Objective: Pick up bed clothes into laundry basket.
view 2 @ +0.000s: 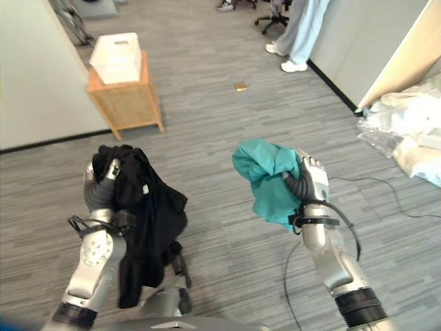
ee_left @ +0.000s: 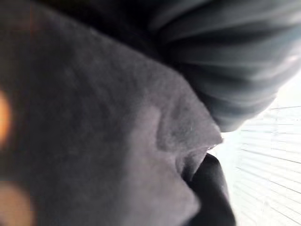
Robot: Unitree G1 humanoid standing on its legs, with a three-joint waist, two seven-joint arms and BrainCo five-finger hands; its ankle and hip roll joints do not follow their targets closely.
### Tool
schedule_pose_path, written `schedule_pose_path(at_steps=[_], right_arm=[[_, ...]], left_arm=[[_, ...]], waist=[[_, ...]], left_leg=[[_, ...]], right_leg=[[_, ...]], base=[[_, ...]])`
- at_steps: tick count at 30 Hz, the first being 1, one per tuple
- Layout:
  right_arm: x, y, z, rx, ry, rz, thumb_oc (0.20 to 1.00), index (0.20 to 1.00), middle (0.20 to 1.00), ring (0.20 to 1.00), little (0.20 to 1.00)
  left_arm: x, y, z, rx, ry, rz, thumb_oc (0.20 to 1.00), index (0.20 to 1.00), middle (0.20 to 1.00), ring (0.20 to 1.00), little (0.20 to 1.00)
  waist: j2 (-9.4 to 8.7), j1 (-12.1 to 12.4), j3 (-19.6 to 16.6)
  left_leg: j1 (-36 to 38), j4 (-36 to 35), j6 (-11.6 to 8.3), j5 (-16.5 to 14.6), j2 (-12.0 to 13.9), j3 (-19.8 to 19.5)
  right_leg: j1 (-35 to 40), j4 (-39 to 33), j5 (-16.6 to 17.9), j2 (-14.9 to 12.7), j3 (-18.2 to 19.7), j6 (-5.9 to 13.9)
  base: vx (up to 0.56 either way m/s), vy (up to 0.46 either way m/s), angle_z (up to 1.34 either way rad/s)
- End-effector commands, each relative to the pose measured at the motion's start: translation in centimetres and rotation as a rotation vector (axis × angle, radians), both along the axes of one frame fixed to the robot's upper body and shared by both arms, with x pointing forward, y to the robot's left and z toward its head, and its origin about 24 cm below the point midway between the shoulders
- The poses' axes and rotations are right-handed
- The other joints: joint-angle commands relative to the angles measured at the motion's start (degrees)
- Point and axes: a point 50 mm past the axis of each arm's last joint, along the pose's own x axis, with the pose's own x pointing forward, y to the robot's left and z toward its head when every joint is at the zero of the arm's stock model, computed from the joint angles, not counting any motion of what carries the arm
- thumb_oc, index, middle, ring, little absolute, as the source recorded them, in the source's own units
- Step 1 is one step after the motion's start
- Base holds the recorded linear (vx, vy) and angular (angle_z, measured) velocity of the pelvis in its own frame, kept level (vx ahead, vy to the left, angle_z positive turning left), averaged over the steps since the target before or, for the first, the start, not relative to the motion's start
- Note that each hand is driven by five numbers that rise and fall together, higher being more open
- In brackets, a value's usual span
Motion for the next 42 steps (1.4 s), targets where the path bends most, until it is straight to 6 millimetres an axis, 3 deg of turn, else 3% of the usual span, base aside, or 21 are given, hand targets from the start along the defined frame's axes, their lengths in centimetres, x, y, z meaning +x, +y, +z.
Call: schedule_pose_path(at_steps=[1, 3, 7, 8, 9, 11, 13, 16, 20, 22, 23, 24, 25, 27, 28, 31, 32, 33, 34, 38, 42], right_arm=[[1.1, -0.2, 5.3, -0.057, -0.257, 0.0, 0.2, 0.2, 0.2, 0.2, 0.2], [1.2, -0.4, 5.8, -0.061, -0.287, -0.014, 0.2, 0.2, 0.2, 0.2, 0.2], [1.2, -0.6, 6.9, -0.067, -0.338, -0.023, 0.2, 0.2, 0.2, 0.2, 0.2], [1.3, -0.8, 7.2, -0.072, -0.348, -0.027, 0.2, 0.2, 0.2, 0.2, 0.2], [1.3, -0.8, 7.3, -0.069, -0.353, -0.028, 0.2, 0.2, 0.2, 0.2, 0.2], [1.3, -0.8, 7.4, -0.064, -0.361, -0.031, 0.2, 0.2, 0.2, 0.2, 0.2], [1.4, -1.0, 7.3, -0.049, -0.36, -0.047, 0.2, 0.2, 0.2, 0.2, 0.2], [1.5, -0.9, 7.1, -0.072, -0.345, -0.048, 0.2, 0.2, 0.2, 0.2, 0.2], [1.0, -1.1, 6.6, -0.092, -0.318, -0.048, 0.2, 0.2, 0.2, 0.2, 0.2], [0.9, -0.9, 6.4, -0.085, -0.311, -0.03, 0.2, 0.2, 0.2, 0.2, 0.2], [1.0, -0.5, 6.7, -0.078, -0.314, -0.009, 0.2, 0.2, 0.2, 0.2, 0.2], [1.1, -0.3, 7.0, -0.071, -0.332, 0.005, 0.2, 0.2, 0.2, 0.2, 0.2], [1.1, -0.3, 7.0, -0.07, -0.333, 0.005, 0.2, 0.2, 0.2, 0.2, 0.2], [1.3, 0.1, 7.4, -0.053, -0.34, 0.029, 0.2, 0.2, 0.2, 0.2, 0.2], [1.4, 0.3, 7.4, -0.044, -0.334, 0.039, 0.2, 0.2, 0.2, 0.2, 0.2], [1.6, 0.6, 7.4, -0.051, -0.324, 0.06, 0.2, 0.2, 0.2, 0.2, 0.2], [1.7, 1.0, 7.9, -0.063, -0.335, 0.089, 0.2, 0.2, 0.2, 0.2, 0.2], [1.7, 1.1, 8.0, -0.065, -0.338, 0.094, 0.2, 0.2, 0.2, 0.2, 0.2], [1.7, 0.9, 8.0, -0.073, -0.333, 0.09, 0.2, 0.2, 0.2, 0.2, 0.2], [1.5, 0.8, 7.7, -0.069, -0.313, 0.095, 0.2, 0.2, 0.2, 0.2, 0.2], [1.5, 1.0, 7.0, -0.074, -0.261, 0.113, 0.2, 0.2, 0.2, 0.2, 0.2]], left_arm=[[0.6, -1.4, 3.7, 0.055, -0.203, -0.023, 0.2, 0.2, 0.2, 0.2, 0.2], [0.9, -1.6, 4.0, 0.095, -0.21, -0.022, 0.2, 0.2, 0.2, 0.2, 0.2], [1.5, -2.1, 4.8, 0.093, -0.249, -0.022, 0.2, 0.2, 0.2, 0.2, 0.2], [1.5, -1.9, 5.0, 0.099, -0.26, -0.008, 0.2, 0.2, 0.2, 0.2, 0.2], [1.4, -1.8, 5.1, 0.106, -0.264, -0.002, 0.2, 0.2, 0.2, 0.2, 0.2], [1.3, -1.9, 5.0, 0.109, -0.265, 0.005, 0.2, 0.2, 0.2, 0.2, 0.2], [1.2, -1.4, 5.0, 0.107, -0.267, 0.032, 0.2, 0.2, 0.2, 0.2, 0.2], [1.3, -1.2, 4.7, 0.099, -0.257, 0.051, 0.2, 0.2, 0.2, 0.2, 0.2], [1.2, -1.7, 4.1, 0.083, -0.231, 0.022, 0.2, 0.2, 0.2, 0.2, 0.2], [1.0, -1.8, 3.5, 0.045, -0.207, 0.016, 0.2, 0.2, 0.2, 0.2, 0.2], [1.0, -1.9, 3.3, 0.011, -0.201, 0.002, 0.2, 0.2, 0.2, 0.2, 0.2], [0.9, -1.7, 3.2, 0.014, -0.2, 0.005, 0.2, 0.2, 0.2, 0.2, 0.2], [1.0, -1.7, 3.3, 0.015, -0.201, 0.006, 0.2, 0.2, 0.2, 0.2, 0.2], [0.5, -1.5, 3.1, 0.024, -0.194, -0.001, 0.2, 0.2, 0.2, 0.2, 0.2], [0.4, -1.3, 2.9, 0.018, -0.186, 0.005, 0.2, 0.2, 0.2, 0.2, 0.2], [-0.1, -0.9, 2.6, 0.022, -0.173, 0.021, 0.2, 0.2, 0.2, 0.2, 0.2], [-0.4, -0.7, 2.6, 0.024, -0.177, 0.029, 0.2, 0.2, 0.2, 0.2, 0.2], [-0.5, -0.6, 2.6, 0.012, -0.179, 0.031, 0.2, 0.2, 0.2, 0.2, 0.2], [-0.6, -0.7, 2.6, -0.009, -0.179, 0.025, 0.2, 0.2, 0.2, 0.2, 0.2], [-0.6, -0.7, 2.7, -0.022, -0.176, 0.024, 0.2, 0.2, 0.2, 0.2, 0.2], [-0.5, -0.7, 3.5, -0.051, -0.207, 0.005, 0.2, 0.2, 0.2, 0.2, 0.2]], waist=[[1.18, -1.9, -2.2], [1.81, -3.6, -1.8], [3.6, -6.7, -0.1], [3.78, -8.2, 0.7], [3.73, -8.9, 0.7], [3.32, -9.8, 0.4], [2.88, -11.1, 0.4], [3.6, -12.6, 0.5], [3.04, -13.5, -0.2], [3.47, -13.8, -0.4], [2.28, -13.0, 1.1], [1.14, -12.3, 1.4], [1.02, -12.3, 1.4], [-1.02, -10.1, 2.0], [-0.67, -9.6, 1.7], [0.12, -8.4, 1.3], [0.74, -7.5, 1.1], [1.12, -7.2, 0.8], [1.64, -7.0, 0.6], [1.21, -7.4, 0.6], [2.81, -7.3, -1.5]], left_leg=[[7.3, -7.2, 0.05, 0.2, -0.9, -2.9], [10.4, -7.2, 1.21, -2.5, -1.7, -3.4], [14.4, -7.2, 1.33, -5.7, -2.6, -6.7], [17.0, -7.2, 0.88, -7.8, -3.4, -8.4], [17.9, -7.2, 0.53, -8.6, -3.5, -9.2], [20.1, -7.2, 0.33, -10.4, -4.5, -10.5], [23.4, -7.2, -0.53, -13.4, -5.5, -12.7], [28.6, -7.2, -1.25, -17.4, -5.7, -14.7], [33.0, -2.9, -1.57, -21.3, -6.8, -17.0], [30.1, 11.9, -5.15, -15.9, -4.8, -16.1], [22.5, 30.6, -8.57, -5.9, 0.7, -11.9], [18.4, 39.2, -9.98, -3.2, 2.3, -9.6], [18.0, 39.5, -9.91, -3.1, 2.3, -9.7], [10.0, 44.3, -9.37, -4.3, 7.9, -1.2], [8.9, 39.4, -8.74, -5.3, 8.8, 0.4], [7.6, 26.5, -7.09, -5.8, 6.2, 1.3], [8.2, 11.7, -5.88, -4.3, 3.9, 2.2], [7.9, 8.3, -6.6, -3.7, 4.4, 1.9], [8.6, -1.4, -6.9, 0.3, 5.5, 4.2], [7.0, -6.8, -7.21, 1.1, 6.9, 4.7], [8.1, -7.2, -7.78, 4.1, 8.2, 5.4]], right_leg=[[-3.6, 17.4, 15.3, 1.6, -3.6, 4.61], [-8.9, 24.2, 19.7, 0.7, -2.3, 5.34], [-17.5, 22.8, 12.1, 1.4, -2.8, 2.1], [-19.7, 15.0, 7.2, 2.1, -4.0, 0.78], [-19.5, 8.5, 7.2, 3.1, -4.3, 0.17], [-20.9, 2.0, 7.7, 5.1, -2.0, -0.11], [-25.5, -10.0, 12.7, 6.3, -0.3, 1.37], [-30.2, -12.3, 14.6, 5.6, -0.9, 2.59], [-26.0, -11.7, 16.3, 5.4, -0.5, 1.21], [-21.8, -11.0, 17.0, 5.2, -2.8, -0.21], [-16.6, -11.6, 15.8, 5.3, -4.1, -3.13], [-14.1, -12.6, 14.5, 5.4, -4.9, -4.75], [-14.4, -12.6, 14.7, 5.3, -4.9, -4.82], [-9.0, -12.7, 11.1, 5.6, -4.6, -6.81], [-7.7, -12.7, 9.6, 6.4, -4.8, -6.93], [-5.7, -12.7, 7.7, 7.0, -3.8, -6.15], [-3.0, -12.7, 5.6, 6.8, -3.3, -5.28], [-1.8, -12.7, 4.6, 7.3, -3.1, -4.88], [0.5, -12.7, 3.3, 7.6, -4.1, -4.43], [3.9, -12.7, 1.6, 6.6, -5.9, -3.54], [7.1, -11.8, -0.3, 6.0, -4.5, -2.28]], base=[[0.65, 0.193, -0.32], [0.55, 0.15, 0.6], [0.39, 0.028, 0.9], [0.6, -0.126, 1.03], [0.45, -0.12, 0.81], [0.46, -0.127, 1.07], [0.63, -0.175, 0.82], [0.62, -0.188, 0.62], [0.48, -0.198, 0.77], [0.53, -0.413, 0.5], [0.42, -0.536, 0.24], [0.29, -0.412, 0.15], [0.24, -0.303, 0.11], [0.5, -0.324, -0.22], [0.59, -0.19, -0.42], [0.34, 0.046, -0.55], [0.6, 0.16, -0.76], [0.73, 0.165, -0.5], [0.43, 0.067, -0.31], [0.46, 0.07, -0.19], [0.41, 0.08, 0.09]])
